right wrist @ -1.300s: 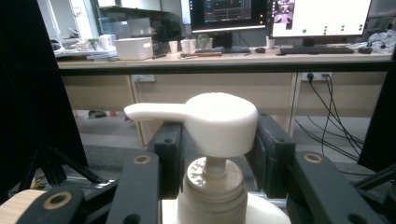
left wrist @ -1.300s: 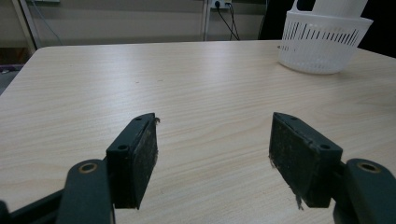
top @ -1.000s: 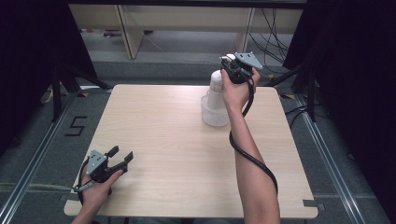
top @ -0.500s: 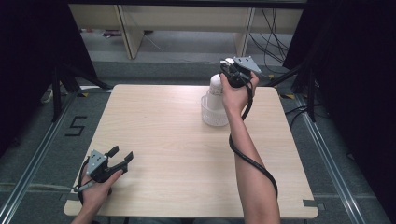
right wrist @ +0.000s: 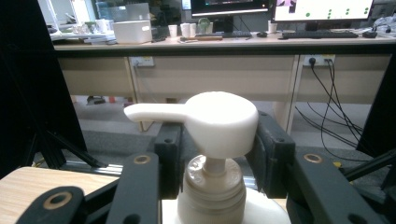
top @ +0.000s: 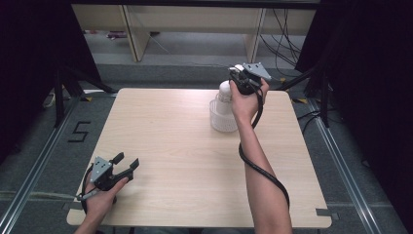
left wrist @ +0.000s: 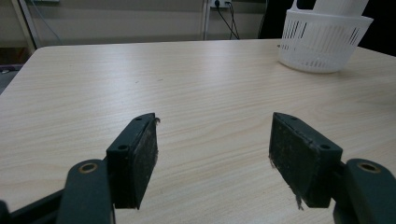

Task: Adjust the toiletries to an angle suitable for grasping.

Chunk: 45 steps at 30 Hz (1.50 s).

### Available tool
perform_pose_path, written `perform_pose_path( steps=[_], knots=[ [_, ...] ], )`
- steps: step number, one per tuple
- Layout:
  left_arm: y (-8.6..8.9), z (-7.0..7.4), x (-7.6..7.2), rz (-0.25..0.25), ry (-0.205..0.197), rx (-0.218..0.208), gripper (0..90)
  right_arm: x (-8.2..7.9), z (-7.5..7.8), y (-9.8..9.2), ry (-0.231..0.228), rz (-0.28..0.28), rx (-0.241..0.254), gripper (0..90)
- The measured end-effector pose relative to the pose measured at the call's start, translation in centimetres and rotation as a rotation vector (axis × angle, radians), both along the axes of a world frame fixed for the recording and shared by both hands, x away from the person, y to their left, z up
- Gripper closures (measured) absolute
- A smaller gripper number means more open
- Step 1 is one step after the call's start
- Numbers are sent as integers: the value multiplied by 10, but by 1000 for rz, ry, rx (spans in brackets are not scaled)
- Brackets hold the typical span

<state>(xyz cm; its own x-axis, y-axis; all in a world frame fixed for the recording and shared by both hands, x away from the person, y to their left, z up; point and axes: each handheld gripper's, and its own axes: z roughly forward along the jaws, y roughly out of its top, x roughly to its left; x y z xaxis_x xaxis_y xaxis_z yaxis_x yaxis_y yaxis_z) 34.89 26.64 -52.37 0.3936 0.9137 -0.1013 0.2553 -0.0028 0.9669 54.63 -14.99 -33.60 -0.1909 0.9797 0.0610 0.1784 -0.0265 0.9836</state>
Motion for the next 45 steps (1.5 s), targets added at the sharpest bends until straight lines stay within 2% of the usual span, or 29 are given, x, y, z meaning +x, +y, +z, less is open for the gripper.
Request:
perform_pose_path(
  steps=[3, 4, 6, 8, 12, 15, 17, 18, 23, 24, 26, 29, 30, 37, 39, 45],
  knots=[
    [0, 0, 0, 0, 0, 1, 320, 0, -3, -1, 8, 6, -10, 600],
    [0, 0, 0, 0, 0, 1, 320, 0, -4, -1, 3, -1, -6, 600],
    [0, 0, 0, 0, 0, 1, 320, 0, -5, 0, 23, 4, 10, 601],
    [0, 0, 0, 0, 1, 2, 320, 0, -6, -1, 17, 7, -8, 600],
    [0, 0, 0, 0, 1, 2, 320, 0, -8, 0, 23, 1, 0, 600],
    [0, 0, 0, -1, 1, 1, 320, 1, -9, 0, 21, 7, -16, 600],
    [0, 0, 0, -1, 1, 1, 320, 0, -10, 1, 31, 5, 7, 601],
    [0, 0, 0, 0, 1, 1, 319, 0, -10, 1, 25, 2, -9, 601],
    [0, 0, 0, -1, 1, 2, 319, 0, -12, 1, 31, 7, -4, 600],
    [0, 0, 0, -1, 1, 1, 320, 0, -13, 0, 28, 9, -19, 601],
    [0, 0, 0, -1, 1, 1, 320, 0, -14, 1, 31, 4, -4, 600],
    [0, 0, 0, -1, 1, 1, 319, 0, -15, 0, 36, 5, -16, 600],
    [0, 0, 0, -1, 1, 2, 320, -1, -16, 2, 45, 3, 0, 600],
    [0, 0, 0, -2, 1, 2, 320, 0, -21, 0, 42, 10, -27, 600],
    [0, 0, 0, -2, 1, 2, 320, -1, -22, 2, 57, 9, -16, 600],
    [0, 0, 0, -2, 1, 2, 320, -1, -23, 3, 46, 7, -21, 600]
  ],
)
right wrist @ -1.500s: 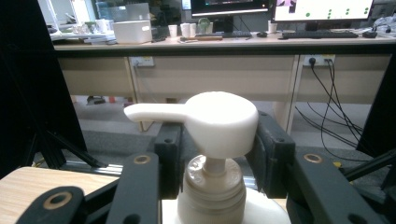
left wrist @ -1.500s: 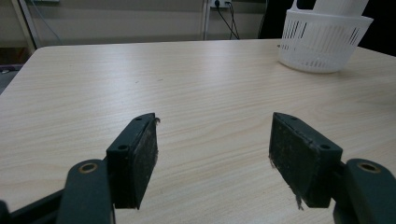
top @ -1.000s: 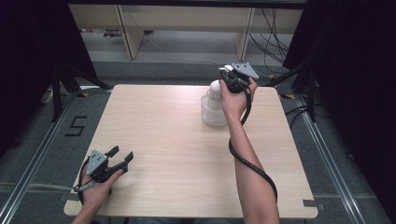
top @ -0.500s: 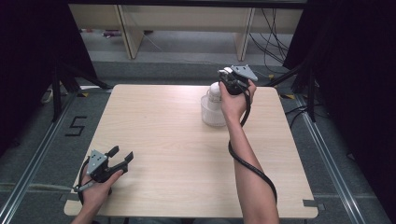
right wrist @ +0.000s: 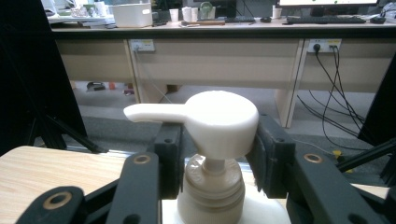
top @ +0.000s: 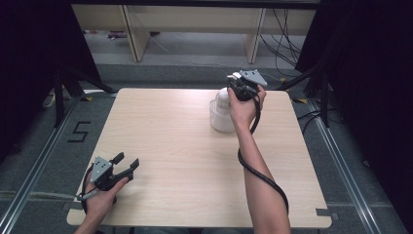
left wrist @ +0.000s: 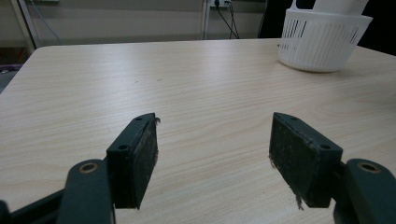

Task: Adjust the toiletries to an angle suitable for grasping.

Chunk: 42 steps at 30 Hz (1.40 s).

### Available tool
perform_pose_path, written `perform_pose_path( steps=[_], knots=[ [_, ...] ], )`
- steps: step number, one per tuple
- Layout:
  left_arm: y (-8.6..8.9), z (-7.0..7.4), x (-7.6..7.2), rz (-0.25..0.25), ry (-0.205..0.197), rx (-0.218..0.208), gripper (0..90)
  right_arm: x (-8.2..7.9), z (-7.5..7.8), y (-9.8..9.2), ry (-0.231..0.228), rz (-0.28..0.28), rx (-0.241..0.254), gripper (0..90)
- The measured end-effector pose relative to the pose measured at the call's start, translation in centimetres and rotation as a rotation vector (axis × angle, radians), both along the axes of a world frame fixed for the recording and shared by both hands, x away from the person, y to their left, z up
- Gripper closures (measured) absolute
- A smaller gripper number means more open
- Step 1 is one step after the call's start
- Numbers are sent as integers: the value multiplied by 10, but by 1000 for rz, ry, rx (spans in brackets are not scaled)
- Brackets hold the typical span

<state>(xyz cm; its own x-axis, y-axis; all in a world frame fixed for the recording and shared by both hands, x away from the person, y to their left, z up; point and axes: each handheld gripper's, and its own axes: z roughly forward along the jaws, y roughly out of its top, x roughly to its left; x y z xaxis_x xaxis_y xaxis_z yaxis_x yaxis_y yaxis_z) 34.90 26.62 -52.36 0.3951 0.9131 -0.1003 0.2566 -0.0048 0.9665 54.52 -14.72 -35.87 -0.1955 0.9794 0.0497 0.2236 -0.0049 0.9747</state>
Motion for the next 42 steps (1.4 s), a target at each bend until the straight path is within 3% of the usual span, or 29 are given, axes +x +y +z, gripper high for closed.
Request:
perform_pose_path(
  steps=[7, 15, 20, 27, 42],
  knots=[
    [0, 0, 0, -2, -1, -1, 320, -2, -2, 3, -15, 18, -38, 598],
    [0, 0, 0, -2, -1, -2, 320, -4, -2, 5, -3, 21, -30, 586],
    [0, 0, 0, -2, -1, -1, 320, -3, -2, 4, 9, 21, -9, 482],
    [1, 0, 0, -1, 1, -1, 320, -7, -1, 1, 18, 26, -51, 364],
    [0, 0, 0, 2, -1, -3, 320, -22, -5, -10, 58, 57, -79, 310]
  ],
)
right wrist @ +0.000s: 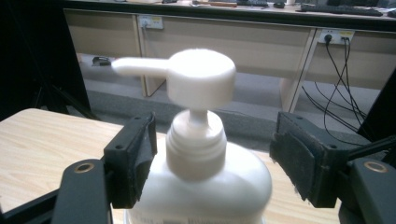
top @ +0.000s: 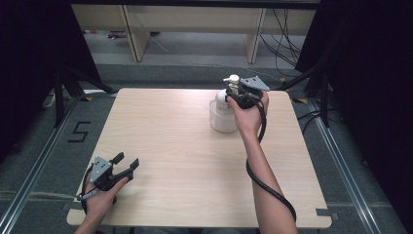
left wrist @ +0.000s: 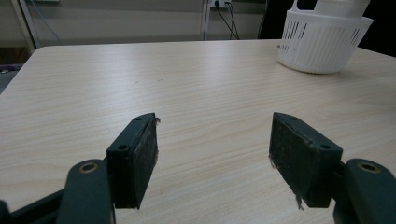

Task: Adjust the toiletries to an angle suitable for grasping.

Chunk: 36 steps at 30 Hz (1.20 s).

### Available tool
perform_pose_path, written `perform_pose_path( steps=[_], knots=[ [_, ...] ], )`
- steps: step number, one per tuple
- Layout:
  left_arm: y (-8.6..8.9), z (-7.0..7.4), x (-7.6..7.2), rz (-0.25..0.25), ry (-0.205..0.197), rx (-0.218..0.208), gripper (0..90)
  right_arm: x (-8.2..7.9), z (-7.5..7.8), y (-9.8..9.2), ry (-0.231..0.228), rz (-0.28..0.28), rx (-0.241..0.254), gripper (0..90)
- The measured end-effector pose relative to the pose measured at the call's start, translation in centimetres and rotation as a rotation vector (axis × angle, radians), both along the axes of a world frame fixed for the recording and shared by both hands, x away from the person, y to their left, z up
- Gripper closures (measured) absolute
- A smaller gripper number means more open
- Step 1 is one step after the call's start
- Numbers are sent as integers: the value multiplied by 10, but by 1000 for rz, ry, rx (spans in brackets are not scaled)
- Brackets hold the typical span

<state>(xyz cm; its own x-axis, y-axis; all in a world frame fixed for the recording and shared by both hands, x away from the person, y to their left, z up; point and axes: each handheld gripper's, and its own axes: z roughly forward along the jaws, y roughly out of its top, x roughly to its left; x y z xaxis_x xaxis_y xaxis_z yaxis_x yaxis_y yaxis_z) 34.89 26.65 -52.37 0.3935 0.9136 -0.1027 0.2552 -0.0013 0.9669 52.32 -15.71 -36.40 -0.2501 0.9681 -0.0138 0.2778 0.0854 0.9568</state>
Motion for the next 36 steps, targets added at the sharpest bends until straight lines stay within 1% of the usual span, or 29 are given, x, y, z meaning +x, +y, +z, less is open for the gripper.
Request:
perform_pose_path(
  steps=[2, 4, 6, 8, 9, 10, 11, 12, 13, 16, 17, 18, 20, 21, 22, 24, 25, 26, 27, 28, 31, 32, 33, 34, 36],
  knots=[
    [0, 0, 0, 0, 0, 3, 320, -4, -1, -2, 12, -3, 4, 309],
    [-1, 0, 0, 1, 1, 5, 320, -6, -2, -5, 14, 1, 3, 307],
    [0, 0, 0, 1, 0, 5, 320, -10, -3, -7, 15, 5, -12, 302],
    [0, 0, 0, 2, 0, 4, 320, -14, -4, -9, 25, 7, -2, 303],
    [-1, 0, 0, 2, 0, 4, 320, -15, -5, -10, 21, 11, 5, 303],
    [-1, 0, 0, 3, 0, 5, 320, -18, -5, -10, 30, 4, 0, 302],
    [-1, 0, 0, 3, 0, 5, 320, -20, -6, -11, 30, 8, 6, 302],
    [-1, 0, 0, 3, 1, 5, 320, -21, -7, -13, 22, 12, -14, 302],
    [-1, 0, 0, 3, 1, 4, 320, -23, -8, -12, 26, 5, 2, 302],
    [0, 0, 0, 6, 0, 2, 320, -26, -9, -14, 22, 15, -11, 301],
    [0, 0, 0, 5, -1, 4, 320, -29, -9, -14, 31, 11, -1, 301],
    [0, 0, 0, 4, -1, 6, 320, -29, -10, -15, 29, 23, 0, 301],
    [-1, 0, 0, 3, -5, 2, 319, -32, -10, -16, 29, 23, -6, 301],
    [-1, 0, 0, 3, -4, 4, 319, -33, -12, -17, 21, 23, -8, 304],
    [-1, 0, 0, 4, -3, 6, 319, -35, -12, -18, 30, 24, 4, 306],
    [-1, 0, 0, 4, -3, 6, 319, -37, -15, -20, 23, 28, 14, 309],
    [-1, 0, 0, 5, -3, 6, 319, -38, -15, -21, 33, 25, 9, 309],
    [-1, 0, 0, 5, -3, 6, 319, -40, -17, -22, 27, 24, 9, 309],
    [-1, 0, 0, 5, -3, 7, 319, -42, -18, -23, 44, 24, 21, 310],
    [-1, 0, 0, 5, -3, 6, 319, -43, -19, -24, 46, 27, 27, 310],
    [-1, 0, -1, 6, -4, 7, 319, -47, -23, -28, 50, 30, 14, 313],
    [-1, 0, -1, 6, -4, 6, 319, -49, -24, -29, 63, 34, 24, 324],
    [-1, 0, 0, 6, -3, 7, 319, -50, -25, -31, 60, 35, 20, 330],
    [-1, 0, 0, 6, -4, 7, 319, -52, -25, -31, 64, 31, 31, 330],
    [-1, 0, 0, 6, -6, 11, 319, -55, -26, -33, 63, 37, 32, 329]
  ],
)
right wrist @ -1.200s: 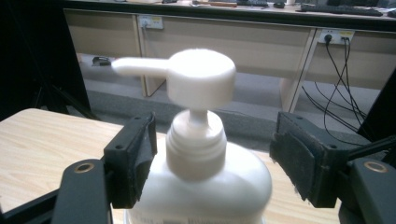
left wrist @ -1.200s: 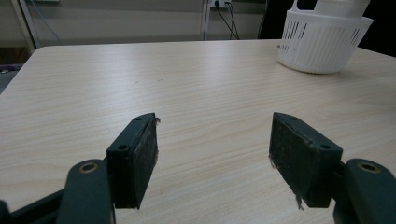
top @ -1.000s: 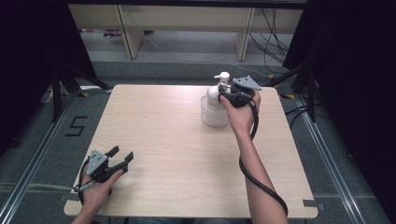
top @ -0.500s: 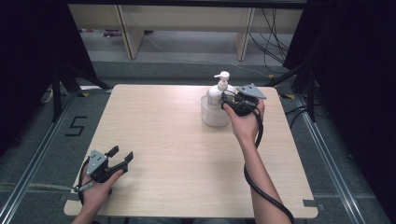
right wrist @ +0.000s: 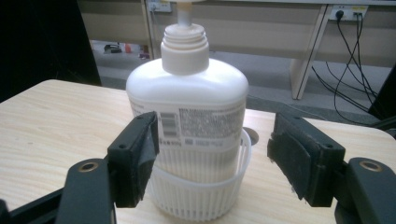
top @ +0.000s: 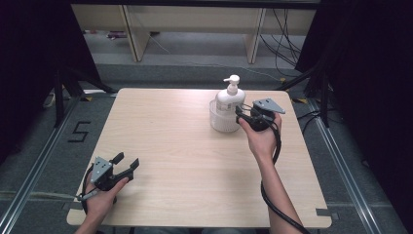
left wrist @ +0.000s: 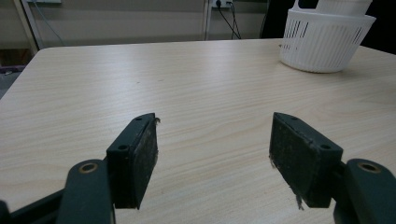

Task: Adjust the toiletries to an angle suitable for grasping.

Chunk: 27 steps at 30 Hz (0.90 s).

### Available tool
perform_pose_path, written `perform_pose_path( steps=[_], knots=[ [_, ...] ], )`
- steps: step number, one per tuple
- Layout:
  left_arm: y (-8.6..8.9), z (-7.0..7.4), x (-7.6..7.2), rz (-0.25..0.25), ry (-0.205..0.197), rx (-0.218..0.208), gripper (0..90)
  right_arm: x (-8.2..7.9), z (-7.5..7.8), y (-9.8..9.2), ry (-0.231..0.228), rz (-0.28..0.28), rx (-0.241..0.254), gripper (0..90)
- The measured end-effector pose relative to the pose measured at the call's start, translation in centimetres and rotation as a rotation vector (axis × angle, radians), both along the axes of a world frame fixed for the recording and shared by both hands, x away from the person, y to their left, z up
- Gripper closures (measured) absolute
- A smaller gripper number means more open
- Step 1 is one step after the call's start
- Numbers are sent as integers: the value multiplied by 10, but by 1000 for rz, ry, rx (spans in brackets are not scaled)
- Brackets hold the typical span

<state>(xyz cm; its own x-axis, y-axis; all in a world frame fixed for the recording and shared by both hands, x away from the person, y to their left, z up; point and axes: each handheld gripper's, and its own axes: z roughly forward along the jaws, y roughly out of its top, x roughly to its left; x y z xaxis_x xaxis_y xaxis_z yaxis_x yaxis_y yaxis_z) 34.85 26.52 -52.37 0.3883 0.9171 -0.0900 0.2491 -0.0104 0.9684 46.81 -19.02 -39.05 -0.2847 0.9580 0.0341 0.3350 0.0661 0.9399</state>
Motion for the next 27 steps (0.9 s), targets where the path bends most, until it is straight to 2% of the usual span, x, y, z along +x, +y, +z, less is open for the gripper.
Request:
perform_pose_path(
  steps=[5, 10, 11, 13, 21, 22, 23, 25, 26, 27],
  knots=[
    [0, 0, 0, 2, 2, 0, 319, -7, -5, -7, 1, 10, -21, 322],
    [0, 0, 0, 2, 2, -1, 319, -13, -12, -12, 34, -3, -7, 322],
    [0, 0, 0, 0, 2, -2, 319, -14, -14, -14, 24, 3, -15, 322],
    [0, 0, 0, 3, 2, 0, 319, -16, -16, -17, 46, -7, -8, 322],
    [0, 0, 0, 4, 1, 0, 319, -23, -25, -27, 42, -1, -22, 322],
    [0, 0, 0, 3, 1, 0, 319, -24, -25, -29, 49, -3, -52, 322],
    [0, 0, 0, 4, 1, -1, 319, -28, -25, -29, 63, -18, -14, 322],
    [0, 0, 0, 4, 1, 0, 319, -29, -26, -32, 61, -13, -24, 322],
    [0, 0, 0, 5, 1, 0, 319, -31, -27, -33, 59, -23, -6, 322],
    [0, 0, 0, 5, 1, 0, 319, -32, -28, -35, 55, -23, -21, 322]
  ],
)
